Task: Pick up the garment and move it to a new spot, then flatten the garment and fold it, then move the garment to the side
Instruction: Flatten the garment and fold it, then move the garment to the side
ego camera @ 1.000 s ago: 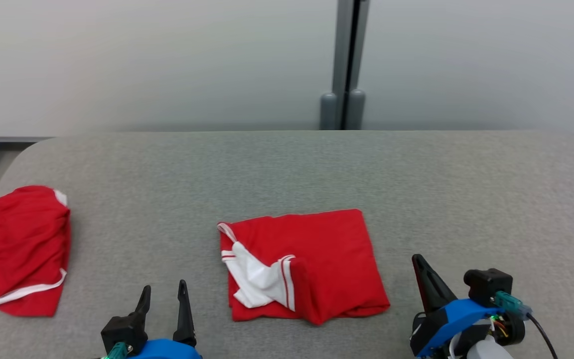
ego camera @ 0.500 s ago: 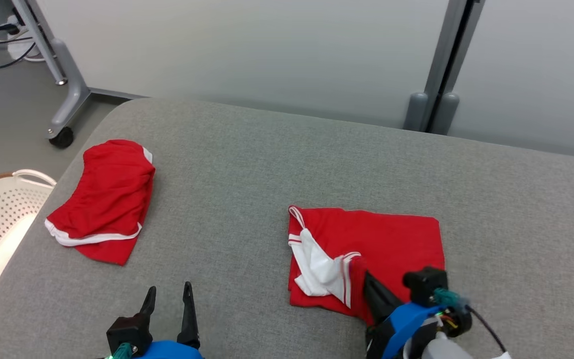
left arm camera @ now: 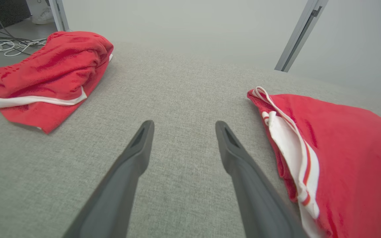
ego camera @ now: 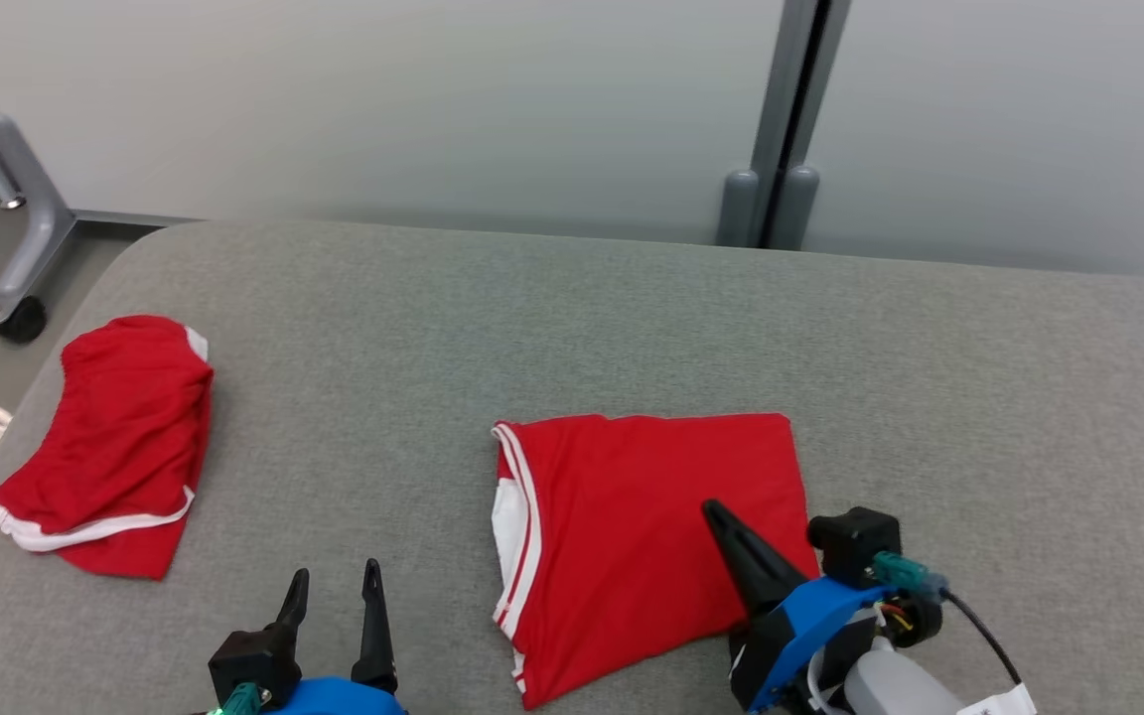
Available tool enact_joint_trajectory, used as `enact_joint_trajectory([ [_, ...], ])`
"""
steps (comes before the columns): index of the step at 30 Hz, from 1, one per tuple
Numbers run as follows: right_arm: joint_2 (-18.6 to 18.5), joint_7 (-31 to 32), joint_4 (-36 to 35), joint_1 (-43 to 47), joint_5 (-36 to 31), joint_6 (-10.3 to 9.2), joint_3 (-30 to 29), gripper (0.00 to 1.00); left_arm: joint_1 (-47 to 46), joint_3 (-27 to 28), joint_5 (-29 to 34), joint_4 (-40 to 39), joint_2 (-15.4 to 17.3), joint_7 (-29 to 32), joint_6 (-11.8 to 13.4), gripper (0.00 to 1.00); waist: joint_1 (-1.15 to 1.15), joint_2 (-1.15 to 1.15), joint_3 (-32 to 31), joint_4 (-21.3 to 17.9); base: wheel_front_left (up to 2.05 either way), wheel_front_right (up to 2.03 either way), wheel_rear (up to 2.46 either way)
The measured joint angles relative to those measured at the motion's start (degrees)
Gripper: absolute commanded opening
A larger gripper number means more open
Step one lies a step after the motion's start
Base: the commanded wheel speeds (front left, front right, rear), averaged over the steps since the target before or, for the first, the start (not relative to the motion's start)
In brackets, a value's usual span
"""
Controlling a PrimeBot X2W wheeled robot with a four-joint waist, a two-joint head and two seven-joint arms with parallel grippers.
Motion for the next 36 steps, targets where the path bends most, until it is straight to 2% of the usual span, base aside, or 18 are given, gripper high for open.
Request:
enact_joint_trajectory([
  [7,-0.1,0.0,-0.9,3.4,-6.5,0.0,-12.3,0.0,-0.1,0.9,0.1,-0.1,0.0,0.0,0.8,1.0,0.0,0.0,-1.0,-5.5,0.0,0.0,0.0],
  [13,0.0,0.0,-2.5,5.9,-10.5,0.0,-19.4,0.0,0.0,2.3,1.0,0.0,0.0,0.0,1.0,1.0,0.0,0.0,-1.6,-9.0,0.0,0.0,0.0],
  [14,-0.1,0.0,-2.8,6.2,-10.8,0.0,-20.3,0.04,0.0,2.3,1.0,0.0,0.0,0.0,1.3,1.0,0.0,0.0,-1.7,-9.3,0.0,0.0,0.0],
  [16,-0.1,0.0,-3.5,7.0,-11.0,0.0,-21.3,1.0,0.0,2.6,1.2,0.0,0.0,0.0,1.3,1.0,0.0,0.0,-1.9,-9.9,0.0,0.0,0.0],
  [23,-0.1,0.0,-5.4,8.5,-11.6,0.0,-23.8,1.0,0.1,3.6,2.2,0.5,0.0,0.0,1.3,1.0,0.0,0.01,-2.4,-11.2,0.0,0.0,0.0],
  [36,-0.1,0.0,-6.5,9.7,-12.8,0.0,-24.3,1.0,1.5,4.5,3.6,0.4,0.0,0.0,1.6,1.0,0.0,0.01,-3.5,-11.7,0.0,0.0,0.0],
])
